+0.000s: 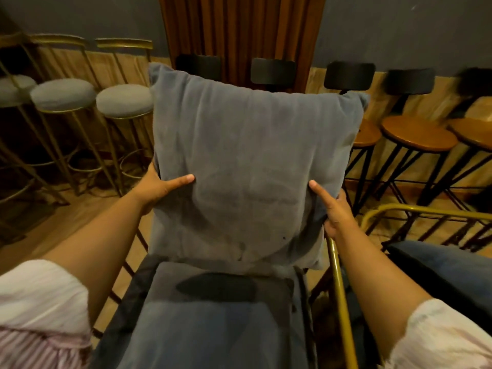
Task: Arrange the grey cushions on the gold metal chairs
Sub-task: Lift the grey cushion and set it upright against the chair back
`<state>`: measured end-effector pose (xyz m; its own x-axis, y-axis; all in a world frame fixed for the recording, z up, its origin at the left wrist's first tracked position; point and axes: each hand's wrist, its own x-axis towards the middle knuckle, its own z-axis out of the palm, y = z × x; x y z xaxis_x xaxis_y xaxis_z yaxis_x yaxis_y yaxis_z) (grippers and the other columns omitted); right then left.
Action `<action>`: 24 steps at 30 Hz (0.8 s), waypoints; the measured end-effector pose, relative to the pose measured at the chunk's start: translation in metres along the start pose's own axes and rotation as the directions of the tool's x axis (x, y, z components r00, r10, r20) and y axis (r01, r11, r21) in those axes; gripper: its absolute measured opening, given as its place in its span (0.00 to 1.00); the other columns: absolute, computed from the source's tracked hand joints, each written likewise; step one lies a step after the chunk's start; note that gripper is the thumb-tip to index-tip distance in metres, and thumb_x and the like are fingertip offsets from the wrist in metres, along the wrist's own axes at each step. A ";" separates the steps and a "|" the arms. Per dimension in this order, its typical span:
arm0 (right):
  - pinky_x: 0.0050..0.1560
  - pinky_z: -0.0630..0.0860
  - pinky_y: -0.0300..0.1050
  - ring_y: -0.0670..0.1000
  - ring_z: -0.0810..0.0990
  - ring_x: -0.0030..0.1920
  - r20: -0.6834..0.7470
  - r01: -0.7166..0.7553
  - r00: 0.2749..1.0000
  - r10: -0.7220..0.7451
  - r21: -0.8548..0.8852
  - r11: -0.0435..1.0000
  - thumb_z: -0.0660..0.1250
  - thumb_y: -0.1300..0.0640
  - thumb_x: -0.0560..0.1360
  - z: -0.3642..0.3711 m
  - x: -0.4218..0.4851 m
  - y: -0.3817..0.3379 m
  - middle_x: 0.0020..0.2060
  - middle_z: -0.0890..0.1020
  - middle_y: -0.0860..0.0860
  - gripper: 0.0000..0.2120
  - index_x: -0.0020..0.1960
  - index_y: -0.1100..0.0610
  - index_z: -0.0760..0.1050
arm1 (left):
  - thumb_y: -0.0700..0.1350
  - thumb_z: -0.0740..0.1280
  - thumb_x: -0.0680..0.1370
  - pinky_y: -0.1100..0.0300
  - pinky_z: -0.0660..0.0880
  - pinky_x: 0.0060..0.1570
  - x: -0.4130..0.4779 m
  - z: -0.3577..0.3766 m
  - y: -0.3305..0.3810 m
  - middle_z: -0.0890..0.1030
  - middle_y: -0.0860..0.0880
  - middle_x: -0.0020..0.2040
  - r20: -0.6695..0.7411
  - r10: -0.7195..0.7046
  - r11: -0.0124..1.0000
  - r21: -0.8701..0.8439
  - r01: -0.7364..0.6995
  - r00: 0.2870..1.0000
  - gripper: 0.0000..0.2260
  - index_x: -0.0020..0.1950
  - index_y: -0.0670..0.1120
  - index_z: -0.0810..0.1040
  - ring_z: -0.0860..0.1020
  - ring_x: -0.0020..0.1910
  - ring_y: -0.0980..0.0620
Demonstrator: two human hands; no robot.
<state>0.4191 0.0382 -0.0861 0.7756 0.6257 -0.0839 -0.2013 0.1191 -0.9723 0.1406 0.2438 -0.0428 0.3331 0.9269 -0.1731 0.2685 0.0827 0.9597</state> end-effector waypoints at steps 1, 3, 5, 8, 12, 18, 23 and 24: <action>0.58 0.75 0.46 0.51 0.78 0.59 -0.010 -0.002 1.000 0.002 0.001 1.000 0.81 0.35 0.39 0.004 0.003 0.004 0.59 0.79 0.48 0.59 0.67 0.53 0.70 | 0.47 0.75 0.69 0.46 0.63 0.70 0.007 0.001 -0.001 0.60 0.49 0.77 0.018 -0.018 1.000 -0.016 0.018 1.000 0.45 0.78 0.52 0.49 0.63 0.74 0.45; 0.55 0.75 0.44 0.48 0.78 0.57 -0.012 -0.007 1.000 0.007 0.005 1.000 0.81 0.36 0.39 0.012 0.010 0.017 0.57 0.79 0.46 0.57 0.65 0.51 0.70 | 0.45 0.72 0.72 0.43 0.63 0.69 0.024 0.000 -0.006 0.61 0.48 0.77 0.067 -0.050 0.998 -0.027 0.052 0.996 0.42 0.78 0.52 0.49 0.63 0.74 0.43; 0.57 0.75 0.45 0.49 0.76 0.59 -0.025 -0.011 1.000 0.010 -0.022 1.000 0.81 0.35 0.40 0.019 0.018 0.032 0.58 0.78 0.46 0.59 0.67 0.51 0.68 | 0.45 0.72 0.72 0.39 0.63 0.69 0.041 -0.002 -0.017 0.61 0.48 0.77 0.098 -0.074 0.997 -0.009 0.075 0.992 0.42 0.77 0.53 0.49 0.63 0.74 0.42; 0.57 0.74 0.46 0.51 0.75 0.60 -0.038 -0.034 0.999 0.032 -0.048 0.998 0.81 0.36 0.40 0.026 0.031 0.058 0.57 0.77 0.44 0.57 0.66 0.50 0.68 | 0.48 0.74 0.69 0.33 0.63 0.67 0.066 -0.006 -0.040 0.62 0.48 0.76 0.090 -0.107 0.994 0.014 0.107 0.990 0.44 0.77 0.54 0.50 0.63 0.73 0.41; 0.54 0.76 0.44 0.44 0.77 0.54 -0.032 -0.050 0.998 0.048 -0.064 0.997 0.82 0.38 0.40 0.030 0.051 0.098 0.54 0.78 0.40 0.50 0.60 0.44 0.70 | 0.50 0.75 0.68 0.33 0.63 0.67 0.095 -0.008 -0.082 0.61 0.47 0.76 0.102 -0.141 0.989 0.051 0.136 0.985 0.45 0.77 0.54 0.50 0.63 0.74 0.40; 0.58 0.75 0.47 0.52 0.76 0.62 -0.064 -0.160 0.986 0.152 -0.127 0.979 0.81 0.45 0.54 0.023 0.058 0.181 0.62 0.77 0.48 0.44 0.67 0.51 0.68 | 0.53 0.71 0.72 0.40 0.63 0.68 0.118 0.009 -0.154 0.58 0.47 0.78 0.150 -0.311 0.944 0.167 0.286 0.939 0.43 0.77 0.51 0.47 0.61 0.75 0.41; 0.62 0.74 0.51 0.51 0.75 0.62 -0.161 -0.173 0.978 0.132 -0.272 0.947 0.75 0.35 0.56 0.022 0.049 0.209 0.64 0.75 0.48 0.48 0.71 0.51 0.65 | 0.55 0.72 0.70 0.49 0.62 0.71 0.122 0.011 -0.183 0.58 0.47 0.78 0.116 -0.287 0.945 0.196 0.262 0.951 0.45 0.78 0.50 0.47 0.62 0.75 0.43; 0.64 0.73 0.52 0.52 0.75 0.63 -0.186 -0.166 0.976 0.114 -0.295 0.941 0.75 0.33 0.56 0.023 0.052 0.206 0.65 0.75 0.48 0.49 0.71 0.51 0.66 | 0.55 0.72 0.70 0.49 0.62 0.71 0.125 0.010 -0.181 0.58 0.47 0.78 0.107 -0.285 0.941 0.220 0.257 0.953 0.46 0.78 0.50 0.46 0.62 0.75 0.44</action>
<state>0.4042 0.1127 -0.2856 0.8451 0.4808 -0.2335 -0.1417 -0.2197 -0.9652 0.1423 0.3408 -0.2398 0.3374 0.8203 -0.4618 0.5368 0.2354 0.8102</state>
